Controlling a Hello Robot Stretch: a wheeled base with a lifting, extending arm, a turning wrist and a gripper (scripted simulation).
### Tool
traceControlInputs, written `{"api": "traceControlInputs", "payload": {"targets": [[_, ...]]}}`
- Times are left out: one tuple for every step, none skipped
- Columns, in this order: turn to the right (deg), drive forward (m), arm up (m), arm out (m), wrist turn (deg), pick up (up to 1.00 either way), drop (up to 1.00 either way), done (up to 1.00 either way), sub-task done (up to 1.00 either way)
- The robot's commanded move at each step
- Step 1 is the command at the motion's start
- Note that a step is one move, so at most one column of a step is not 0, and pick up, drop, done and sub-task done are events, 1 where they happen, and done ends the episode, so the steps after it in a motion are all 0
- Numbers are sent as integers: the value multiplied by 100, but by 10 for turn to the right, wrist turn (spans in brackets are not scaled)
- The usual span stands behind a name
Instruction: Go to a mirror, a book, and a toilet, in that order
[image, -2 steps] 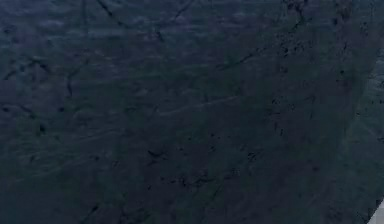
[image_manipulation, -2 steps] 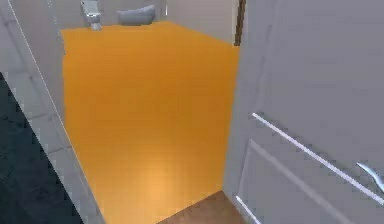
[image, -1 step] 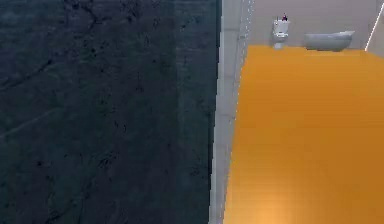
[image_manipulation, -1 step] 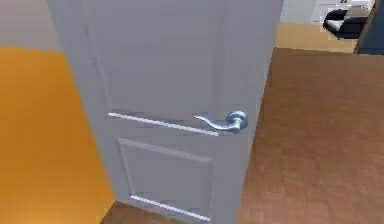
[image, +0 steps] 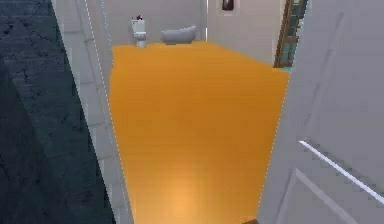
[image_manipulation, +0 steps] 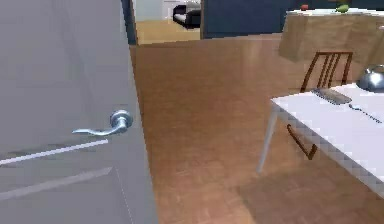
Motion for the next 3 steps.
{"api": "traceControlInputs", "payload": {"targets": [[0,80,0,0,0,0,0,0,0],[-180,0,0,0,0,0,0,0,0],[0,100,0,0,0,0,0,0,0]]}}
